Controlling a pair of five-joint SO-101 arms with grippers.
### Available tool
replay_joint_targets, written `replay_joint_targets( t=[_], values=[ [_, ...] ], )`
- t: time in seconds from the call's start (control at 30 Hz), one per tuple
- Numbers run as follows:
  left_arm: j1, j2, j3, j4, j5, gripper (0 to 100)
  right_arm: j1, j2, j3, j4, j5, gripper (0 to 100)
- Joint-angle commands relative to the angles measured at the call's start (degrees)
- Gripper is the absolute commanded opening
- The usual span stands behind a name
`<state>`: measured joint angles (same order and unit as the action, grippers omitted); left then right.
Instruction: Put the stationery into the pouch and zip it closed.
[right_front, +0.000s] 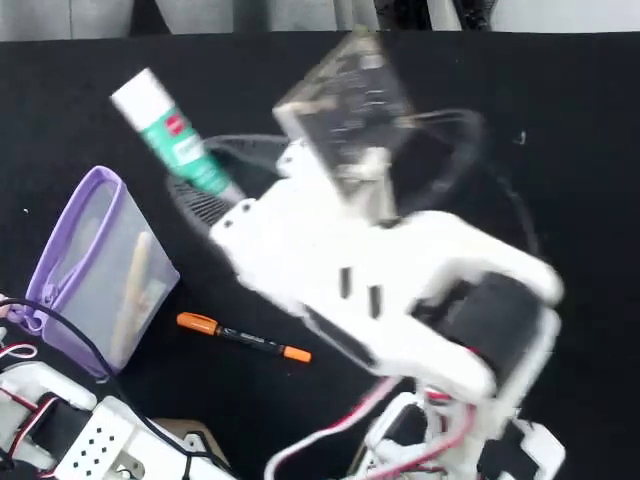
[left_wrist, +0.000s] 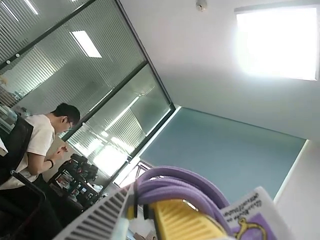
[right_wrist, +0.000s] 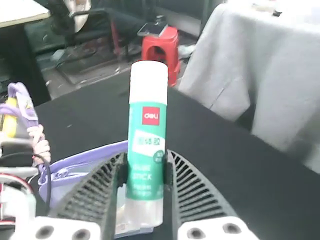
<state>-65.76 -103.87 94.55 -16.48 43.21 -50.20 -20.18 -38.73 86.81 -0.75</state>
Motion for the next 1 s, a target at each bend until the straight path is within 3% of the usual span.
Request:
replay_joint_targets(
  t=[0.0, 0.13, 0.27, 0.43, 0.63, 0.8, 0.97],
  values=[
    [0.4, -0.44, -3.47, -0.53, 0.18, 3, -4.04, -5.14, 16.22, -12.4, 0.97, 1.1],
    [0.4, -0.44, -3.47, -0.53, 0.18, 3, -5.45, -10.95, 36.62, -33.41, 7.12, 1.1],
    [0.4, -0.44, -3.47, -0.53, 0.18, 3, -5.45, -16.4, 54.64, -53.71, 8.44, 1.1],
    [0.4, -0.44, -3.47, -0.53, 0.18, 3, -6.24, -20.44, 69.41, -72.44, 8.26, 1.1],
    [0.4, -0.44, -3.38, -0.53, 0.18, 3, -12.4, -20.53, 82.15, -93.19, 8.7, 1.1],
    [0.4, -0.44, -3.38, -0.44, 0.35, 3, -13.89, -20.09, 87.34, -106.73, 8.7, 1.1],
    [0.4, -0.44, -3.38, -0.44, 0.35, 3, -13.8, -14.29, 86.73, -110.51, 8.79, 1.1]
  ],
)
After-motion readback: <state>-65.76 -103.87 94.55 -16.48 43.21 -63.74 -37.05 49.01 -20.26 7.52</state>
